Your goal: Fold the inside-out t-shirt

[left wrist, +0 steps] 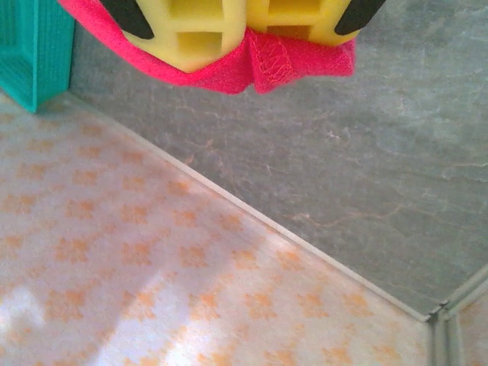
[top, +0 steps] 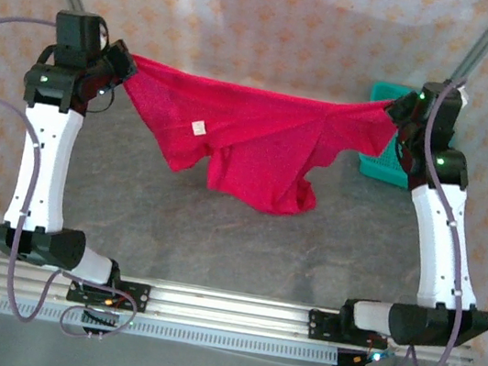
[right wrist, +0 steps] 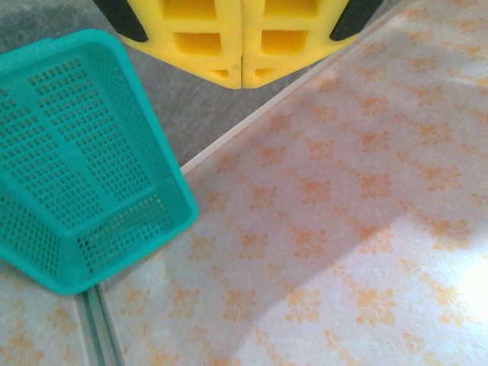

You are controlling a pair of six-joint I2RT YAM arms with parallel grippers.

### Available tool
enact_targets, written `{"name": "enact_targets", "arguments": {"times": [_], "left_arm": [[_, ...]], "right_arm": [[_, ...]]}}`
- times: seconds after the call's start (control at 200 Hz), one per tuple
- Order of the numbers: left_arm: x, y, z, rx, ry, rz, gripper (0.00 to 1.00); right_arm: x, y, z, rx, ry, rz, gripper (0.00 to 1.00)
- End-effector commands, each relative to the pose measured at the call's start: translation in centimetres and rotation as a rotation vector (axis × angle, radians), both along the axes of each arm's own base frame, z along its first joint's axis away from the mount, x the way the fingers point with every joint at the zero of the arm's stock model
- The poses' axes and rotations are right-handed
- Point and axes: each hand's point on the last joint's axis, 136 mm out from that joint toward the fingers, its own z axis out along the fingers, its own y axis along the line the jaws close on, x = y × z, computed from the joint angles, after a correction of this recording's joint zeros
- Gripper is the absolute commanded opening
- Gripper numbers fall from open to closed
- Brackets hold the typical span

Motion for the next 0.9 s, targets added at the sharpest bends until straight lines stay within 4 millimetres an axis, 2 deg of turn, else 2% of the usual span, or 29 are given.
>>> {"name": "enact_targets", "arguments": {"times": [0.0,0.095,0.13,0.145,0.185,0.355,0.5,0.58,0.645,0.731,0.811,0.896], "left_arm": [[-1.7,0.7,1.5,-0.045,-0.046,0.045,0.0],[-2.7,0.2,3.2,-0.065,-0.107,0.029,0.0],[-3.2,-0.1,4.0,-0.073,-0.134,0.018,0.0],[-3.4,-0.2,4.3,-0.076,-0.145,0.013,0.0],[-3.9,-0.6,5.3,-0.084,-0.177,-0.003,0.0],[-7.4,-2.0,8.9,-0.1,-0.294,-0.057,0.0],[-11.2,-2.6,10.7,-0.07,-0.37,-0.077,0.0],[-12.5,-2.7,10.9,-0.053,-0.39,-0.079,0.0],[-12.3,-2.8,10.0,-0.049,-0.367,-0.083,0.0],[-10.3,-2.6,7.0,-0.059,-0.286,-0.087,0.0],[-7.0,-2.7,2.3,-0.099,-0.176,-0.107,0.0],[-3.3,-3.0,-4.0,-0.143,-0.034,-0.123,0.0]], "right_arm": [[-2.1,-1.0,1.9,-0.054,-0.028,-0.025,0.0],[-3.8,-0.7,4.3,-0.045,-0.108,-0.001,0.0],[-3.8,-0.6,4.8,-0.041,-0.125,0.009,0.0],[-4.8,-0.5,5.9,-0.037,-0.16,0.015,0.0],[-5.8,-0.3,7.2,-0.033,-0.202,0.029,0.0],[-10.2,0.5,11.8,-0.019,-0.356,0.096,0.0],[-14.2,0.5,14.3,-0.028,-0.445,0.11,0.0],[-15.5,0.5,15.0,-0.032,-0.46,0.119,0.0],[-15.2,0.8,14.6,-0.028,-0.443,0.136,0.0],[-12.9,1.3,12.5,-0.015,-0.381,0.152,0.0],[-9.5,1.9,8.9,0.001,-0.292,0.171,0.0],[-5.2,2.6,3.7,0.016,-0.162,0.19,0.0]]}}
